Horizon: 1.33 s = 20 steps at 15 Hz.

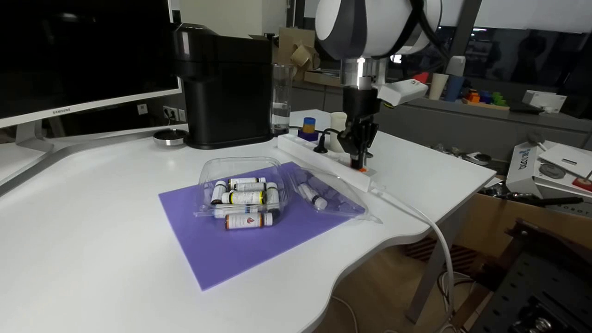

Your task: Turn off the white extension cable

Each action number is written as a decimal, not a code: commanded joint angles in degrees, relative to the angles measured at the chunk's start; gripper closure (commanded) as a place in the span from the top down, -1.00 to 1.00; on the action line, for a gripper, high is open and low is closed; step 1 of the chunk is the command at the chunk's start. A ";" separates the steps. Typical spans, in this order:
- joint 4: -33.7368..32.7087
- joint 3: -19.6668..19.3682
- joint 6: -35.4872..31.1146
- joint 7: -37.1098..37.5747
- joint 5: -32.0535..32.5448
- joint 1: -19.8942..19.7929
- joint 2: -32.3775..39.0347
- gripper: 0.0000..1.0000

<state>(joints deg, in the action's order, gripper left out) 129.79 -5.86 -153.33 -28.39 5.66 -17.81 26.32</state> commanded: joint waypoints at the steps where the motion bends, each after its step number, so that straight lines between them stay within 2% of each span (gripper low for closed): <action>1: 8.50 1.12 -0.64 -0.80 0.11 -0.28 -9.74 -1.00; 2: 9.88 1.08 -0.76 -0.66 0.07 0.01 -11.55 -0.49; 3: 11.18 0.91 -0.99 -0.43 0.08 0.34 -13.36 -0.47; 4: 12.10 0.47 -0.63 0.10 0.46 0.89 -14.90 -0.35; 13: 14.00 -2.75 5.38 6.01 1.28 3.76 -22.93 0.87; 15: 13.72 -3.32 6.94 7.36 1.48 3.97 -24.18 1.00; 20: 13.73 -4.70 10.19 9.16 2.05 3.87 -27.42 1.00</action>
<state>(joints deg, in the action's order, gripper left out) 142.69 -9.19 -145.61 -22.67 5.80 -14.61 2.02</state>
